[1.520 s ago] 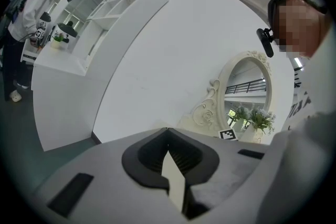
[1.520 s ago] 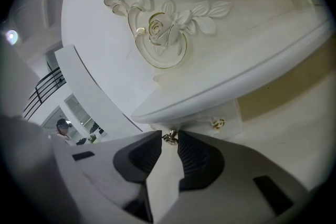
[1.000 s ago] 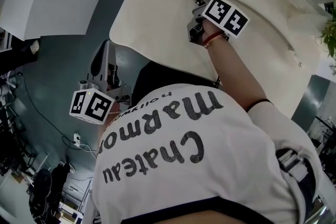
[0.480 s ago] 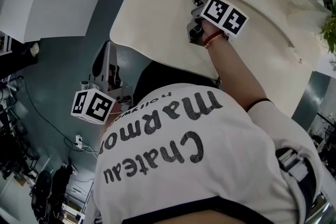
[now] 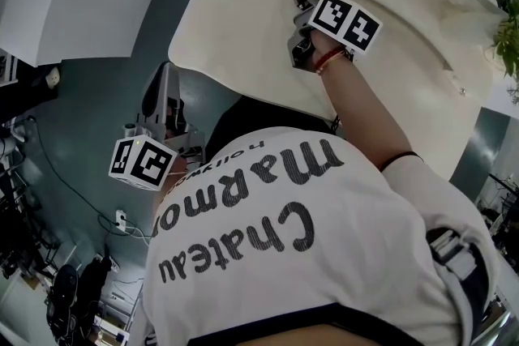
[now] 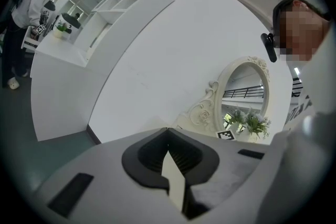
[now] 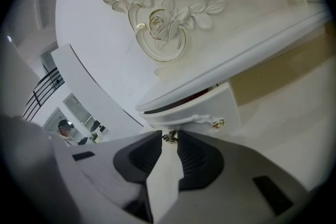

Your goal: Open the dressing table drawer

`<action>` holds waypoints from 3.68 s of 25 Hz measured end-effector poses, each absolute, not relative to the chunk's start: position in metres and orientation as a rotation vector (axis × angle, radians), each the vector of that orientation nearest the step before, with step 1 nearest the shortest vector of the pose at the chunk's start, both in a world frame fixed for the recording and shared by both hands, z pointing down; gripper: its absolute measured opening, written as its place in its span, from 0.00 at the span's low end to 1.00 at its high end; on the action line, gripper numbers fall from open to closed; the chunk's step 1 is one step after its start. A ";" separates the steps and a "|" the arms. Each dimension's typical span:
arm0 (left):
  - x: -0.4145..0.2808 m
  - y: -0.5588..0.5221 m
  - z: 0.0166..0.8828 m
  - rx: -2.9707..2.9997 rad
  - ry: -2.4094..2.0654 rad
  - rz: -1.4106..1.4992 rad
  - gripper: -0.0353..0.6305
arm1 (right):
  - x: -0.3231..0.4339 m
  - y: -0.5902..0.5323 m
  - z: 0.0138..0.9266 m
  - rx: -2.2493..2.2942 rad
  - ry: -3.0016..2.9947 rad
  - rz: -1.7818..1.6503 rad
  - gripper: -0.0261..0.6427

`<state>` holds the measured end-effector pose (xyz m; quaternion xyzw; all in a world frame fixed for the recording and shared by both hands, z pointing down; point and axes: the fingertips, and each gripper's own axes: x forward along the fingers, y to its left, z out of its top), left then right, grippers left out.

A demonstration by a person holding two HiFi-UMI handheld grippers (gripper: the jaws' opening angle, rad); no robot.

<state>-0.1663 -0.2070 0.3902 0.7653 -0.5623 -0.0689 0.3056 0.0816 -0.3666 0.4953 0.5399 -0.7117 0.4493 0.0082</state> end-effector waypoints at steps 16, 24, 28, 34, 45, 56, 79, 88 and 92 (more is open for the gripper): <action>-0.165 -0.198 0.379 2.047 -1.518 -0.182 0.09 | 0.080 -0.355 0.495 1.629 -2.233 1.432 0.19; -0.167 -0.195 0.376 2.053 -1.507 -0.184 0.09 | 0.071 -0.349 0.493 1.613 -2.234 1.443 0.19; -0.163 -0.193 0.379 2.052 -1.500 -0.186 0.09 | 0.073 -0.347 0.494 1.602 -2.237 1.441 0.19; -0.160 -0.194 0.378 2.055 -1.491 -0.192 0.09 | 0.071 -0.343 0.494 1.590 -2.236 1.445 0.19; -0.163 -0.191 0.373 2.063 -1.482 -0.194 0.09 | 0.064 -0.334 0.491 1.571 -2.238 1.445 0.19; -0.158 -0.195 0.370 2.077 -1.472 -0.201 0.09 | 0.062 -0.329 0.492 1.555 -2.233 1.443 0.19; -0.149 -0.202 0.369 2.098 -1.463 -0.209 0.09 | 0.056 -0.321 0.490 1.517 -2.231 1.464 0.19; -0.149 -0.202 0.371 2.085 -1.461 -0.234 0.09 | 0.056 -0.319 0.490 1.510 -2.232 1.457 0.19; -0.150 -0.202 0.372 2.085 -1.459 -0.237 0.09 | 0.054 -0.317 0.491 1.505 -2.227 1.455 0.19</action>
